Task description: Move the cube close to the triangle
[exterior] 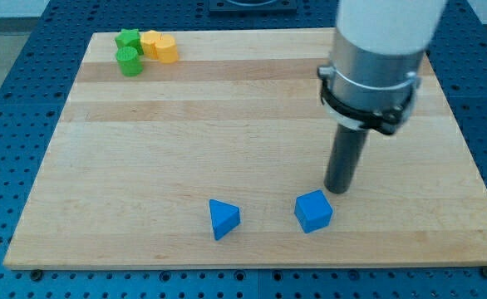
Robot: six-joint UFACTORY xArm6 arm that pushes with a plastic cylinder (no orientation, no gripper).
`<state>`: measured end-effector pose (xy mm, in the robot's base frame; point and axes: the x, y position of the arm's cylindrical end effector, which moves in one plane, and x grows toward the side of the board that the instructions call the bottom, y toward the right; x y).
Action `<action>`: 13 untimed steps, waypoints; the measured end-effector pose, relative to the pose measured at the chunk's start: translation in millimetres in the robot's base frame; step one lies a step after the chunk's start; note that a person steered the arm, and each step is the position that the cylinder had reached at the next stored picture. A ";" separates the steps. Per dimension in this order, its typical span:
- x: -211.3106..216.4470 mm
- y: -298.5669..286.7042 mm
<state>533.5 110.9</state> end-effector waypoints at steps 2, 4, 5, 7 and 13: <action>43.1 8.2; 43.3 -10.1; 43.3 -12.9; 42.1 -31.4; 32.0 -69.8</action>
<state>565.5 41.1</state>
